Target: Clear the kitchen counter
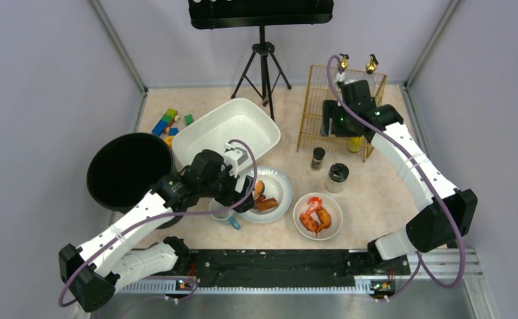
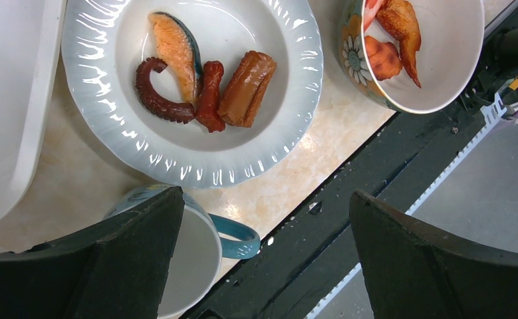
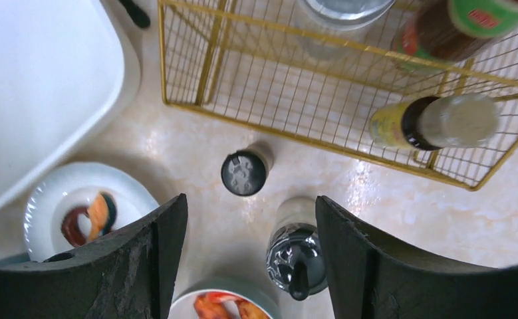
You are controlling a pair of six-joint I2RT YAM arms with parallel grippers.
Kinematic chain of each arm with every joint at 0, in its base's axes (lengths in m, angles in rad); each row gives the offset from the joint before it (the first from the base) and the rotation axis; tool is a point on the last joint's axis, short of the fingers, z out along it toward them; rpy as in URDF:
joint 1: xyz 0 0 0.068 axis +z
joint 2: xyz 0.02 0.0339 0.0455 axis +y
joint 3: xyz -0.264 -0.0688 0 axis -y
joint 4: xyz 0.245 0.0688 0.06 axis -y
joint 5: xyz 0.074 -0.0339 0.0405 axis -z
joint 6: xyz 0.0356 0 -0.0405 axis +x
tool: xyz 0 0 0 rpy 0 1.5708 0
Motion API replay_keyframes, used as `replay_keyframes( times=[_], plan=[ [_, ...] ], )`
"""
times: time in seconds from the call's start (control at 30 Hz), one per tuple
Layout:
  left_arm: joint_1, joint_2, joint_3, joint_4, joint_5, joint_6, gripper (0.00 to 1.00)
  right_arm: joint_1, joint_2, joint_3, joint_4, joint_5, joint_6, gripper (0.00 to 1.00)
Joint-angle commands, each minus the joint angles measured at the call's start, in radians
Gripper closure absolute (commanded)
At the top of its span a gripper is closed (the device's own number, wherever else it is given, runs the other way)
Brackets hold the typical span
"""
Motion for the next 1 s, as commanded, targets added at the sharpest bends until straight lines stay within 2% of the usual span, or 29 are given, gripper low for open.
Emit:
replay_keyframes(
  times=[0.0, 0.4, 0.67, 0.97],
  plan=[
    [0.0, -0.003, -0.001, 0.017, -0.001, 0.006, 0.01, 0.037, -0.013, -0.08, 0.046, -0.036, -0.031, 0.31],
    [0.0, 0.006, 0.0, 0.016, 0.007, 0.008, 0.01, 0.038, -0.122, -0.207, -0.04, 0.076, -0.019, 0.34],
    [0.0, 0.005, 0.0, 0.017, 0.006, 0.008, 0.01, 0.038, -0.156, -0.277, -0.059, 0.073, -0.008, 0.45],
    [0.0, 0.002, 0.0, 0.017, 0.003, 0.006, 0.01, 0.044, -0.159, -0.334, -0.05, 0.05, -0.003, 0.54]
  ],
)
